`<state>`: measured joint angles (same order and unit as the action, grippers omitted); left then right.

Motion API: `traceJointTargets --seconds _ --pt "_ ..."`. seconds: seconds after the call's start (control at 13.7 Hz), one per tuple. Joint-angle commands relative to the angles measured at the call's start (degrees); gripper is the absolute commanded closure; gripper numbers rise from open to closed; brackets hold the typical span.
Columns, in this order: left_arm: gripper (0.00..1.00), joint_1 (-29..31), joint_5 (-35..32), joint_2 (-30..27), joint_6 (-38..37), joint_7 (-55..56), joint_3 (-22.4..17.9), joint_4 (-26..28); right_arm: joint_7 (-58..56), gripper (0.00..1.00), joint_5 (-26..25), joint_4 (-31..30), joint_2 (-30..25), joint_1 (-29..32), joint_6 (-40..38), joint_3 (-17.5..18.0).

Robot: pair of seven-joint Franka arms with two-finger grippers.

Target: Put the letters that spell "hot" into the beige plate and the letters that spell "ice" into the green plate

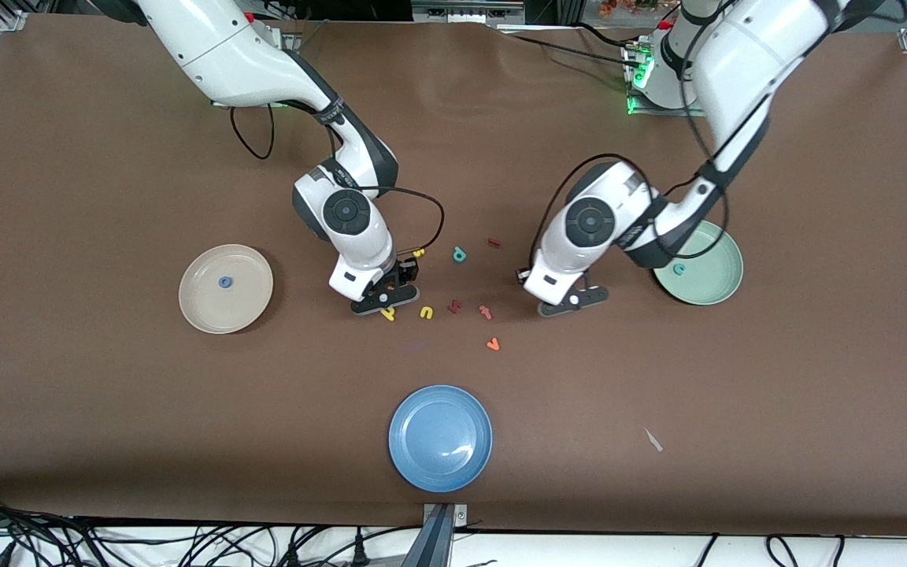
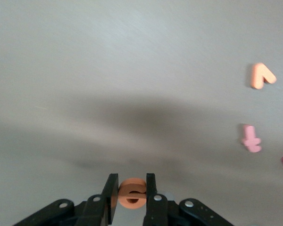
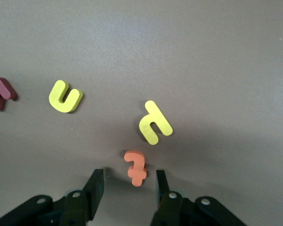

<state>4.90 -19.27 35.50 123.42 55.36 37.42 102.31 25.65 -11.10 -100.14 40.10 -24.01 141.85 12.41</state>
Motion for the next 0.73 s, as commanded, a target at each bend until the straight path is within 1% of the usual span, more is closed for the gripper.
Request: traceJointTargets --seconds 0.0,0.07,0.15,0.29,0.37,0.44,0.58,0.66 --pt "0.96 11.93 -0.86 -3.68 -6.68 -8.22 7.11 1.66 1.50 0.51 -1.64 0.83 1.21 -0.43 1.23 -0.02" --pt "0.96 16.41 -0.86 -3.68 -9.57 -11.99 9.14 1.75 1.42 0.53 -1.73 0.82 1.38 -0.43 1.50 -0.02" --pt "0.96 19.94 -0.95 -3.68 -12.56 -16.29 10.03 2.10 1.42 0.55 -2.25 0.74 1.38 -0.43 1.59 -0.02" --pt "0.96 25.13 -1.03 -4.47 -16.27 -24.73 10.30 3.15 1.42 0.76 -2.35 0.65 1.38 -0.34 1.59 -0.02" --pt "1.00 27.77 -1.03 -4.47 -16.72 -27.73 10.21 3.76 1.16 0.85 -2.35 0.65 1.38 -0.34 1.50 -0.02" --pt "1.00 30.76 -1.47 -4.39 -17.24 -29.85 10.21 4.90 0.72 0.86 -2.43 0.65 1.38 -0.34 1.50 -0.02" --pt "1.00 35.69 -2.52 -3.86 -17.25 -36.61 9.95 6.23 -1.38 0.98 -2.87 0.65 1.03 -0.34 1.24 -0.20" --pt "1.00 37.45 -3.05 -3.08 -17.16 -38.73 9.86 6.23 -1.57 1.00 -2.87 0.65 0.60 -0.34 0.98 -0.28"
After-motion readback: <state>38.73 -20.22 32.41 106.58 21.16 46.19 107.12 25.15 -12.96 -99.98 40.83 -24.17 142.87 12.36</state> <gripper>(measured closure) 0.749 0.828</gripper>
